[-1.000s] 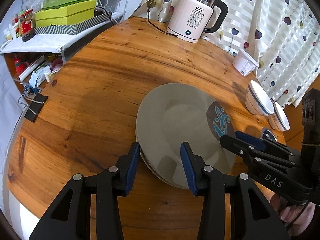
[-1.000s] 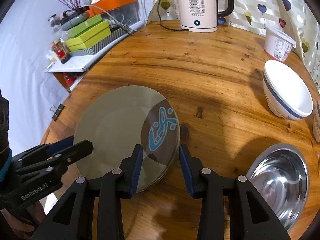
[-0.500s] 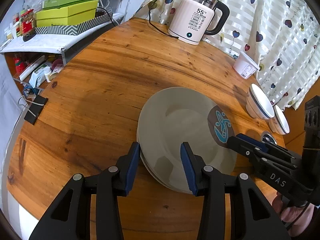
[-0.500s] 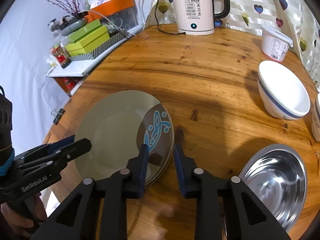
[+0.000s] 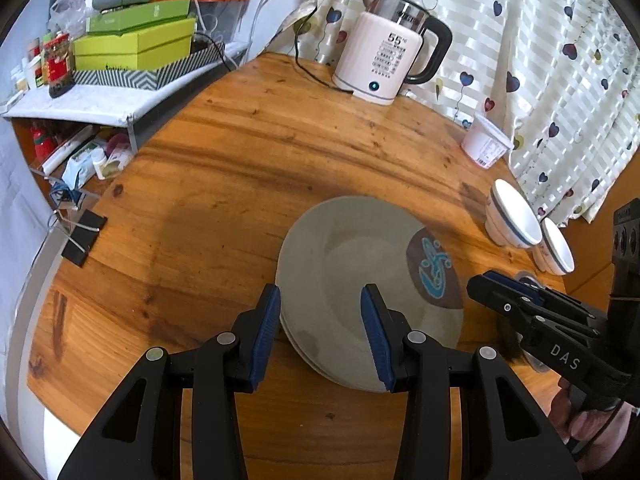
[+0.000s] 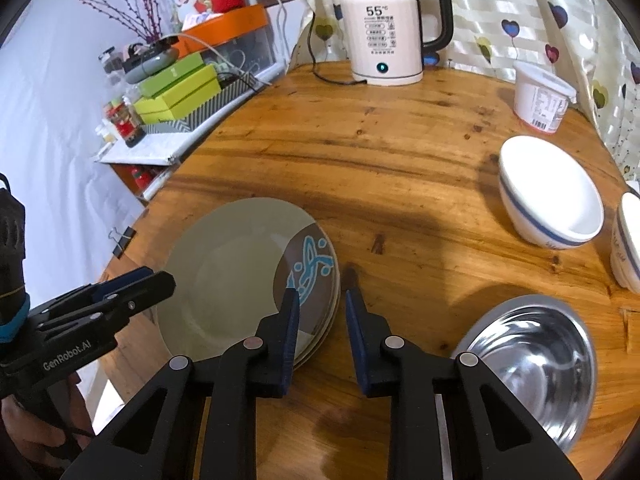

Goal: Organize plates and bowls
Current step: 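Move both grippers away from the plates toward the steel bowl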

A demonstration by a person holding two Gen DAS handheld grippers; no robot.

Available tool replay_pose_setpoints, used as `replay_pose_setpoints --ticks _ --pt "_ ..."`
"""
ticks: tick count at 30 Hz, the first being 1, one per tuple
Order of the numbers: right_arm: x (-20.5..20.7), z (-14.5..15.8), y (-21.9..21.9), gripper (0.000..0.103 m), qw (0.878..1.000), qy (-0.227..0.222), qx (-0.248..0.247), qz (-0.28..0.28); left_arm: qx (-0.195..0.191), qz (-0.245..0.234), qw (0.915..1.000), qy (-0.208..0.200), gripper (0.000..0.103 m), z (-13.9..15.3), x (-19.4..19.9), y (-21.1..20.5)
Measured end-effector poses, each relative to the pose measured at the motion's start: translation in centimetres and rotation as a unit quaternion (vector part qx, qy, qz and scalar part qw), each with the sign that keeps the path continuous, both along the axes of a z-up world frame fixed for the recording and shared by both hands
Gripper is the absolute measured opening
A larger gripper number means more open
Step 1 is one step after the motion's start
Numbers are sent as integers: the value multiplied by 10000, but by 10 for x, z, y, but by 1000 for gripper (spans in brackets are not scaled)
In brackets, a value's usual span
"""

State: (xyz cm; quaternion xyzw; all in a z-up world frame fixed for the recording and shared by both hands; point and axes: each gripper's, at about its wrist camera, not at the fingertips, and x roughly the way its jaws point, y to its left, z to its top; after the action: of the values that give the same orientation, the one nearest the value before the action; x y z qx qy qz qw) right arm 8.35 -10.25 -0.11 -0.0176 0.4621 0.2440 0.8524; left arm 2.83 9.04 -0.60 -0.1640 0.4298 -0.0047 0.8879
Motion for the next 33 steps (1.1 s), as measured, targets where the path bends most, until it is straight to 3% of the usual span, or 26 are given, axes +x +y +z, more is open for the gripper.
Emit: replay_pose_setpoints --ticks 16,33 --pt "-10 25 -31 36 9990 -370 6 -258 21 -439 9988 -223 43 23 3 -32" --pt "-7 33 -65 38 9971 -506 -30 -570 30 -910 9957 -180 43 30 25 -67"
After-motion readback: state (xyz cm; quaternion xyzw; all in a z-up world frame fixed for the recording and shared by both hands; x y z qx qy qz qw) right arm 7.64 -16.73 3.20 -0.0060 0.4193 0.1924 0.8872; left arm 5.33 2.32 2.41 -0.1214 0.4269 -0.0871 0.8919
